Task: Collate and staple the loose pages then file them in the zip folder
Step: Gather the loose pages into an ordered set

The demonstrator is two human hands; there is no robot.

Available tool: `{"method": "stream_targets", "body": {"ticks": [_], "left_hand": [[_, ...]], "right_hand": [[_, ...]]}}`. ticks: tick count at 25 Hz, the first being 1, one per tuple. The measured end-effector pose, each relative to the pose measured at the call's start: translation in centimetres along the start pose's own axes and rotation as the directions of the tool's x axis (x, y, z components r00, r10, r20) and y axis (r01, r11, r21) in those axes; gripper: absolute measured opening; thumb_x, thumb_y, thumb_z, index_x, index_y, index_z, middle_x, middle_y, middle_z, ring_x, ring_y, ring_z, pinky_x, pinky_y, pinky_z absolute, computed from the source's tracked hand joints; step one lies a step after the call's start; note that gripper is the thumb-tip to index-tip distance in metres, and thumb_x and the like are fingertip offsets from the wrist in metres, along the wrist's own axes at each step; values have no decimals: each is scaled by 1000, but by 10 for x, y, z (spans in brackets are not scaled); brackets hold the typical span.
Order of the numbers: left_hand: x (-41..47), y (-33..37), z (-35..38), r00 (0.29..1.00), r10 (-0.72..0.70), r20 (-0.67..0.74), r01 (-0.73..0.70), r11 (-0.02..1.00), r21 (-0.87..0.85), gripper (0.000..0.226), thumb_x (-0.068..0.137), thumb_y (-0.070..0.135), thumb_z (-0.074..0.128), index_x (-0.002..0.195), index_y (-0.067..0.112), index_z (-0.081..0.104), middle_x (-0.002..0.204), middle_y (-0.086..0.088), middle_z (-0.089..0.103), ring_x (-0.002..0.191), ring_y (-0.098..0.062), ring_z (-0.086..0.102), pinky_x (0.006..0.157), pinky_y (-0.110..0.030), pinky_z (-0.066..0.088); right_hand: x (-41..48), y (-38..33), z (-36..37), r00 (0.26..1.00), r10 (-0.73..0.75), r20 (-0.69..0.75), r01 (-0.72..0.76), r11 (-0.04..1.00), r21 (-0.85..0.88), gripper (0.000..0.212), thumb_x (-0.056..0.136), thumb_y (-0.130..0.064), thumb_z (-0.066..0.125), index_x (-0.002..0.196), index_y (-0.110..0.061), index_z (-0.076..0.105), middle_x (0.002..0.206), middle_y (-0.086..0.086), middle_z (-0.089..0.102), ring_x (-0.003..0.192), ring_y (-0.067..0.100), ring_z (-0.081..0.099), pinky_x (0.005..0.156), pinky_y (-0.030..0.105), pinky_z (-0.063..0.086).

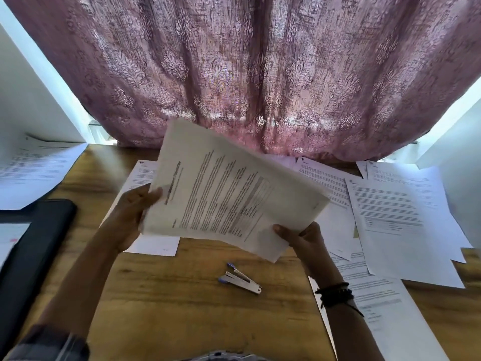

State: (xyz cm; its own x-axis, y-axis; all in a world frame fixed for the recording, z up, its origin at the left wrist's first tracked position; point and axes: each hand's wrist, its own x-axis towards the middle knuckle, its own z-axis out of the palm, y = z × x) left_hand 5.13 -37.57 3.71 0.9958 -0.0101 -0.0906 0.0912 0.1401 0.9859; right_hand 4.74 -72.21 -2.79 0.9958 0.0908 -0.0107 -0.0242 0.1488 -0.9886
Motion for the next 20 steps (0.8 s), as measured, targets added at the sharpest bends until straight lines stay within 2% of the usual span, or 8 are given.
{"method": "stream_targets", "body": {"ticks": [2,5,7,11,13,16,18,20], "left_hand": [[2,-4,6,997,62,-49,-51,981,188,50,56,60,84,92,26,78,100,-4,76,89,-18,73,68,-26,58],[8,-15,32,985,146,-91,-121,965,232,27,77,46,71,96,27,73,98,9,75,90,-12,72,70,-26,60],[12,-28,50,980,165,-113,-136,964,230,25,81,37,63,102,24,66,98,13,75,90,-11,72,70,-27,60],[17,-63,66,987,111,-114,-81,967,242,25,91,29,62,113,19,59,105,4,73,93,-19,71,75,-36,61],[21,-65,73,982,118,-147,-68,949,308,20,95,16,58,115,15,56,110,-1,68,91,-13,69,76,-34,61],[29,-46,84,974,186,-130,-137,938,320,17,93,14,59,110,13,59,106,3,69,85,-5,71,72,-28,61],[36,-30,86,990,127,-68,-111,973,204,21,87,22,64,108,18,64,106,-2,73,92,-15,72,75,-36,61],[42,-21,87,1000,2,-8,-1,997,83,32,82,28,67,112,19,65,111,-7,73,99,-24,71,80,-42,59]], "right_hand": [[7,-8,-3,999,-46,-9,44,989,-141,25,85,5,68,105,-9,70,103,9,73,100,24,69,77,37,60],[17,-17,-12,996,-58,-73,34,953,-302,23,85,-2,71,105,-12,66,100,7,70,94,23,69,72,34,62],[18,-14,-19,990,-68,-123,26,947,-320,26,85,-7,74,107,-12,63,99,6,69,91,21,68,67,36,62],[15,7,-28,993,-40,-107,-4,925,-380,34,86,-20,73,116,-10,59,107,5,68,100,21,67,70,27,60],[18,6,-32,991,-18,-131,-40,904,-425,26,90,-12,68,115,-12,59,107,5,67,103,26,65,72,27,59],[24,-18,-49,988,-38,-147,-21,925,-380,27,91,-6,66,115,-16,60,111,7,69,102,27,68,81,44,60],[26,-42,-64,992,-15,-128,-14,975,-222,30,90,-2,63,118,-14,59,112,7,71,101,25,70,79,41,61],[25,-58,-78,995,41,-94,-51,993,-106,34,90,0,61,122,-10,57,113,6,71,103,25,70,77,36,60]]}}
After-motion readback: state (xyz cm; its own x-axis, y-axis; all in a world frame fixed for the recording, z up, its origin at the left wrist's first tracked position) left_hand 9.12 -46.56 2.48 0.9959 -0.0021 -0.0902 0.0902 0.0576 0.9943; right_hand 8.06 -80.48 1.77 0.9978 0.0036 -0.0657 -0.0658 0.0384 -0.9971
